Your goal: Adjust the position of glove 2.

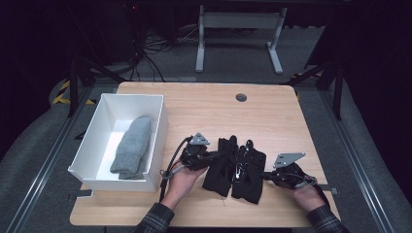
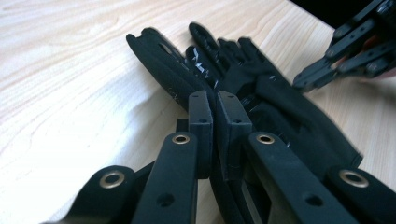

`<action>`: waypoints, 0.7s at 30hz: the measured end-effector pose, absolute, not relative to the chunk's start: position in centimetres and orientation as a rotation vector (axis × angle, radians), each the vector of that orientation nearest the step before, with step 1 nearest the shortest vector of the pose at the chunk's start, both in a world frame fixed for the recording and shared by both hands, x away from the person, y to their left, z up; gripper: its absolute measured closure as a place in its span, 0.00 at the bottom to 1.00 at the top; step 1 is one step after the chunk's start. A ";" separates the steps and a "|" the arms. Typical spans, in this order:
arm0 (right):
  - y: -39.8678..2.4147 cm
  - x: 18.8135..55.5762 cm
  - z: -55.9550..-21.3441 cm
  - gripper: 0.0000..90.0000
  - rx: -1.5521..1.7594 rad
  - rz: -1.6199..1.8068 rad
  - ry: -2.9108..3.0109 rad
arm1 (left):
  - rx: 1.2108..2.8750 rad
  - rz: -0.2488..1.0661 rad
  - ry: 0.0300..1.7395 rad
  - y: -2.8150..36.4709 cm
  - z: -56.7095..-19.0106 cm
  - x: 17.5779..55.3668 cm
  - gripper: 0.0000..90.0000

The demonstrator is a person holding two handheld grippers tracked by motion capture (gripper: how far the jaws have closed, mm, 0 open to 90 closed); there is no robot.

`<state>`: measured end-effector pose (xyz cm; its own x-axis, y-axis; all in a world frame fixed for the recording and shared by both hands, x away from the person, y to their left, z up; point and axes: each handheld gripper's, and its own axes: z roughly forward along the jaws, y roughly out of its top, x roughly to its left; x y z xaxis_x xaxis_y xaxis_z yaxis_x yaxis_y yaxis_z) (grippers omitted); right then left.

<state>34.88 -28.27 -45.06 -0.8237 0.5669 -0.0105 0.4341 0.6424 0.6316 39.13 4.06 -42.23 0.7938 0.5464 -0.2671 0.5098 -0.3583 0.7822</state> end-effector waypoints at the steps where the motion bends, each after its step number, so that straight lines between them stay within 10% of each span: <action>1: -28.1 35.0 -45.1 1.00 0.813 0.942 2.656 | 2.020 0.050 0.784 4.0 -42.1 39.2 0.95; 21: -25.5 36.3 -45.3 1.00 0.790 1.030 2.661 | 1.993 0.027 0.716 2.1 -41.0 39.5 0.96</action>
<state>36.35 -25.52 -45.33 -0.8423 0.5385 0.0226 0.4135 0.6188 0.6680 39.49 2.13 -41.02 0.8259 0.4948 -0.2703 0.4726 -0.3461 0.8105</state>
